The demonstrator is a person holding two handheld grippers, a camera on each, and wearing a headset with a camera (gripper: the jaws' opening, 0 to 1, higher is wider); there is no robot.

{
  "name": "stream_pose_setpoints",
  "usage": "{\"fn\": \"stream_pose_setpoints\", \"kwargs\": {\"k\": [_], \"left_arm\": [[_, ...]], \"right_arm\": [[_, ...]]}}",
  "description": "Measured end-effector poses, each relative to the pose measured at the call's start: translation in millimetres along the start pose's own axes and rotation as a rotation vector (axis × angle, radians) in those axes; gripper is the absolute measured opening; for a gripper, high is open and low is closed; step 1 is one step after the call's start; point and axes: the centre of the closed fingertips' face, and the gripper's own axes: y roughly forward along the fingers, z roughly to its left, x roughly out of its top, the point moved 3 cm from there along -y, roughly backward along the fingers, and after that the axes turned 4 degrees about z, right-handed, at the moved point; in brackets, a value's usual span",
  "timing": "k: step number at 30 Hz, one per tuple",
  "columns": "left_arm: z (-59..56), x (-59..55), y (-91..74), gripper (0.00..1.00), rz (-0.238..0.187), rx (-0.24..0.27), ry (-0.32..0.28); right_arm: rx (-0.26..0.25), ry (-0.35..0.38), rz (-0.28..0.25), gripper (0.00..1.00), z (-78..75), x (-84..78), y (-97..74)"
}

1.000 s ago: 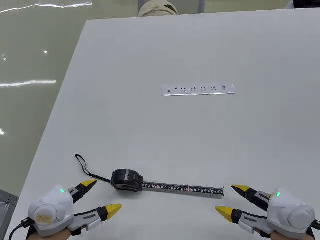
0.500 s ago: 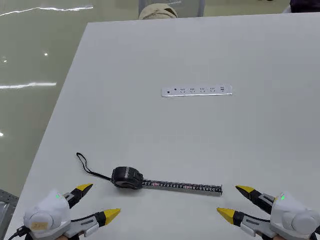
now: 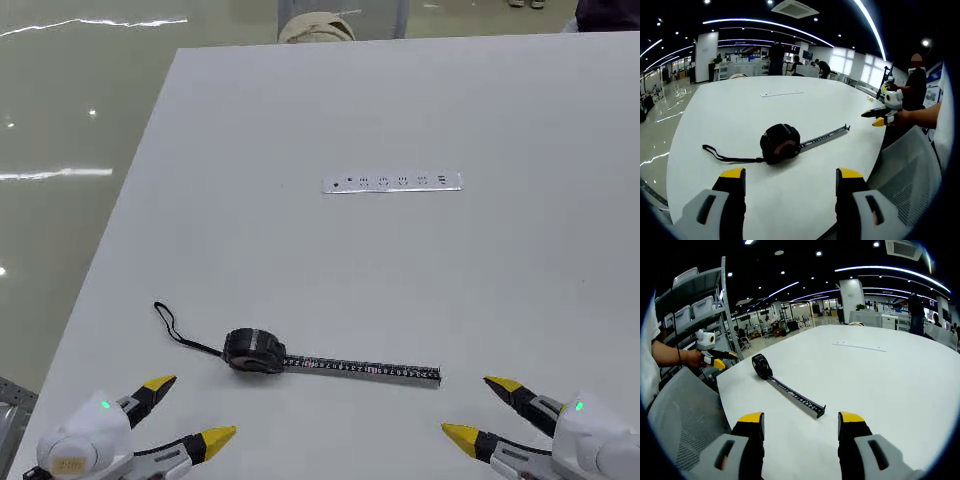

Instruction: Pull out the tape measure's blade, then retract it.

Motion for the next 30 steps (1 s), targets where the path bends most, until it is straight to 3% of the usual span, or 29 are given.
{"fn": "stream_pose_setpoints", "kwargs": {"k": [16, 30], "left_arm": [[-5.5, -14.2, -19.3, 0.76, -0.008, 0.047, -0.033], [-6.0, -23.1, -31.6, 0.80, -0.015, 0.054, -0.061]], "right_arm": [[-0.026, -0.001, -0.012, 0.64, 11.4, -6.9, -19.0], [-0.056, 0.004, -0.010, 0.70, 18.3, -13.6, -29.9]]}}
